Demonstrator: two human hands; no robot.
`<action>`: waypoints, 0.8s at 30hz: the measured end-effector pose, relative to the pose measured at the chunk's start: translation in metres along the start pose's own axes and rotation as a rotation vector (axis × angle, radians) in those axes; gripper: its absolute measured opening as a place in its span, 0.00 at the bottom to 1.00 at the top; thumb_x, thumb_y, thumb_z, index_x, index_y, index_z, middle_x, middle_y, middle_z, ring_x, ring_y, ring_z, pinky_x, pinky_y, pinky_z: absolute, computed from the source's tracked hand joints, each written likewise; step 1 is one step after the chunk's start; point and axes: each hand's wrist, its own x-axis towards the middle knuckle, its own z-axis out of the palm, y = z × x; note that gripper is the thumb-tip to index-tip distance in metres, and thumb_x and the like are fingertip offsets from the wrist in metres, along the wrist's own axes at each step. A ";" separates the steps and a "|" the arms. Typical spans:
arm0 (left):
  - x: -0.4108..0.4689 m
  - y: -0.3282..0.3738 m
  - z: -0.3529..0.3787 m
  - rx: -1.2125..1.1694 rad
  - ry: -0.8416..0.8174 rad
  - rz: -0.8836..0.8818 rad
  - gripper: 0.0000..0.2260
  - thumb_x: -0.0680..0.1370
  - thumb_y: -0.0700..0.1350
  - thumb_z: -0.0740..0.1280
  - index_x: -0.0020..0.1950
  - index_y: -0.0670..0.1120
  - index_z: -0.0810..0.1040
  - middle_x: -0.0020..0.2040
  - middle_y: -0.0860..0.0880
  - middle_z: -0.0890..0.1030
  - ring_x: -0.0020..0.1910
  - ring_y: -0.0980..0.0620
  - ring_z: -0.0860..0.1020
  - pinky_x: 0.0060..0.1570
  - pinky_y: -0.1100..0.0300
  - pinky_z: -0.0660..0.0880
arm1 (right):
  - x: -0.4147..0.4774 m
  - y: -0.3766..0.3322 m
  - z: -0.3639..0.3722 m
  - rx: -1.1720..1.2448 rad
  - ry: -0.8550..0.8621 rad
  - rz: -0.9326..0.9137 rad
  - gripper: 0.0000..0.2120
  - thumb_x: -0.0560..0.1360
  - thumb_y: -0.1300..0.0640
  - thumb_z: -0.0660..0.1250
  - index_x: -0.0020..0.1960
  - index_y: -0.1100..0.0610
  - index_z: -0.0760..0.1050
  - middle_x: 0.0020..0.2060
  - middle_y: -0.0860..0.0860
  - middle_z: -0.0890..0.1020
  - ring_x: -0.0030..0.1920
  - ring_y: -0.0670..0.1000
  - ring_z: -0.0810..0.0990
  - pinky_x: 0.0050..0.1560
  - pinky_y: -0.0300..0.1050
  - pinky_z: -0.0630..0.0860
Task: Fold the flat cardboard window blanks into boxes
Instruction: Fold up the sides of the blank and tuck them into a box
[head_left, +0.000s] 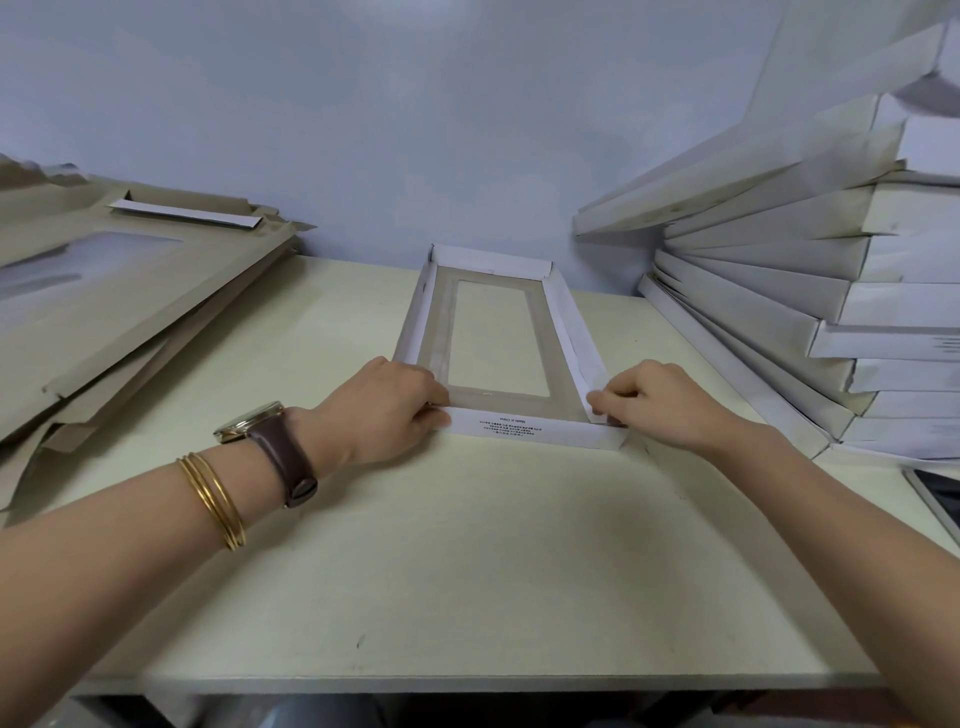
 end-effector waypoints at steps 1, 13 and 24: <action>0.000 0.000 0.000 -0.012 0.003 0.004 0.08 0.80 0.48 0.63 0.45 0.46 0.79 0.37 0.54 0.71 0.43 0.45 0.75 0.45 0.56 0.67 | 0.003 -0.001 0.000 0.002 0.020 0.012 0.13 0.74 0.56 0.65 0.32 0.56 0.78 0.30 0.50 0.80 0.34 0.48 0.74 0.35 0.42 0.68; -0.002 0.002 0.000 -0.048 0.011 0.009 0.09 0.80 0.49 0.64 0.47 0.47 0.81 0.36 0.54 0.70 0.41 0.47 0.75 0.43 0.57 0.67 | 0.016 -0.013 0.008 -0.399 -0.023 0.014 0.13 0.72 0.69 0.58 0.47 0.56 0.78 0.48 0.56 0.76 0.46 0.60 0.76 0.46 0.49 0.77; -0.003 0.004 -0.003 -0.064 -0.008 0.003 0.09 0.80 0.48 0.64 0.43 0.46 0.79 0.34 0.55 0.68 0.37 0.48 0.70 0.42 0.55 0.68 | 0.047 -0.039 0.018 -0.468 -0.036 0.261 0.10 0.66 0.59 0.68 0.38 0.55 0.66 0.38 0.50 0.70 0.33 0.49 0.70 0.30 0.40 0.62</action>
